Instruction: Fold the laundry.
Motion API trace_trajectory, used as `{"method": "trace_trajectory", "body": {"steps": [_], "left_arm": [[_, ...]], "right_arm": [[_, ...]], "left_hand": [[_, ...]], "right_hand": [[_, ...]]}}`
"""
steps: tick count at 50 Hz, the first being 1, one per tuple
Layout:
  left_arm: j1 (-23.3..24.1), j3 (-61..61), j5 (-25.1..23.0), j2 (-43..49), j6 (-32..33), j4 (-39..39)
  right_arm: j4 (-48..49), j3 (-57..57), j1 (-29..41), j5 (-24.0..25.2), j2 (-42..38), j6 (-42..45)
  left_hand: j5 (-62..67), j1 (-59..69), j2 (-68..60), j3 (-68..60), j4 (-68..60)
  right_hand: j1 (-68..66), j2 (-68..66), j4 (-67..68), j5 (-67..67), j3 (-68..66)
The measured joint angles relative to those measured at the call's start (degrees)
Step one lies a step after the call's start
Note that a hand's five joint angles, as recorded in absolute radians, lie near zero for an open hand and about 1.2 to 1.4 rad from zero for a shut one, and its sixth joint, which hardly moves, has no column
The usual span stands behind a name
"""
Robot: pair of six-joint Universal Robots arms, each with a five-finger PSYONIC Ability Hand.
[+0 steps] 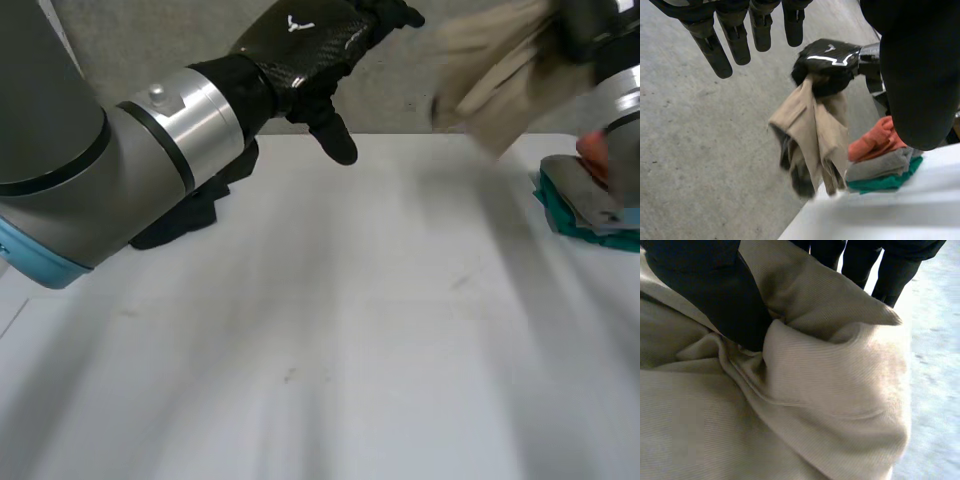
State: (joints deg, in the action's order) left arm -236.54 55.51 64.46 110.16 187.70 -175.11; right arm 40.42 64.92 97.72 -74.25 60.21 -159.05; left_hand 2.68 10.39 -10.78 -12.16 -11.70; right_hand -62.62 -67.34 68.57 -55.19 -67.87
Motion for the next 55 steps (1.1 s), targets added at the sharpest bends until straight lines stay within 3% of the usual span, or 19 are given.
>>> {"method": "trace_trajectory", "body": {"steps": [5, 10, 18, 21, 27, 31, 34, 38, 39, 41, 48, 55], "left_arm": [[-0.30, 0.88, -0.17, -0.69, -0.87, -0.38], [-0.19, 1.36, -0.30, -0.70, -0.86, -0.35], [0.26, 2.93, -0.20, -0.20, -0.74, -0.32], [0.57, 3.87, -0.20, -0.12, -0.66, -0.32], [1.22, 5.05, -0.19, -0.11, -0.52, -0.32], [1.62, 5.26, -0.12, -0.20, -0.49, -0.29], [1.95, 5.27, -0.08, -0.32, -0.48, -0.27], [3.02, 5.22, -0.02, -0.61, -0.48, -0.26], [3.34, 5.20, -0.04, -0.68, -0.48, -0.25], [3.78, 5.16, -0.05, -0.82, -0.49, -0.26], [4.94, 5.19, -0.10, -1.80, -0.69, -0.26], [5.91, 5.22, -0.13, -2.29, -0.95, -0.26]], "right_arm": [[0.35, -6.38, -10.97, 3.44, -2.12, -8.64], [1.51, -14.00, -19.36, 8.85, -10.62, -16.70], [3.48, -18.98, -27.43, 17.60, -24.77, -19.28], [4.40, -16.59, -30.56, 23.13, -27.78, -19.03], [6.58, -8.72, -33.01, 33.03, -26.47, -18.97], [8.81, -3.81, -33.53, 36.39, -22.91, -19.45], [9.68, -2.26, -33.56, 36.84, -21.18, -19.77], [10.01, -0.86, -33.50, 35.91, -18.17, -20.46], [9.36, -0.46, -33.47, 34.50, -16.54, -20.92], [7.66, -0.15, -33.48, 32.19, -14.80, -21.55], [-3.78, 0.39, -33.82, 24.36, -9.57, -22.70], [-17.24, 2.26, -36.09, 21.53, -4.57, -18.20]], "left_hand": [[0.00, 0.00, 0.00, 0.00, 0.00], [0.00, 0.00, 0.00, 0.00, 0.00], [0.00, 0.00, 0.00, 0.00, 0.00], [0.00, 0.00, 0.00, 0.00, 0.00], [0.00, 0.00, 0.00, 0.00, 0.00], [0.00, 0.00, 0.00, 0.00, 0.00], [0.00, 0.00, 0.00, 0.00, 0.00], [-0.05, 0.00, 0.72, 1.27, 1.05], [-0.06, 0.00, 0.72, 1.27, 1.05], [-0.07, 0.00, 0.72, 1.27, 1.06], [-0.07, 0.00, 0.72, 1.27, 1.06], [-0.07, 0.00, 0.72, 1.27, 1.06]], "right_hand": [[0.00, 0.00, 0.01, 0.00, 0.00], [0.00, 0.00, 0.02, 0.00, 0.00], [0.00, 0.00, 0.02, 0.00, 0.00], [0.00, 0.00, 0.02, 0.01, 0.00], [0.00, 0.00, 0.22, 0.00, -0.51], [0.00, 0.00, 0.42, 0.00, -0.58], [0.22, 0.52, -0.63, 0.29, 0.25], [22.50, 26.56, -26.79, 24.28, 26.11], [39.53, 43.65, -43.79, 41.12, 42.97], [48.74, 52.73, -53.66, 50.19, 52.80], [49.82, 55.40, -56.77, 52.85, 56.03], [49.82, 55.40, -56.77, 52.85, 56.03]]}}
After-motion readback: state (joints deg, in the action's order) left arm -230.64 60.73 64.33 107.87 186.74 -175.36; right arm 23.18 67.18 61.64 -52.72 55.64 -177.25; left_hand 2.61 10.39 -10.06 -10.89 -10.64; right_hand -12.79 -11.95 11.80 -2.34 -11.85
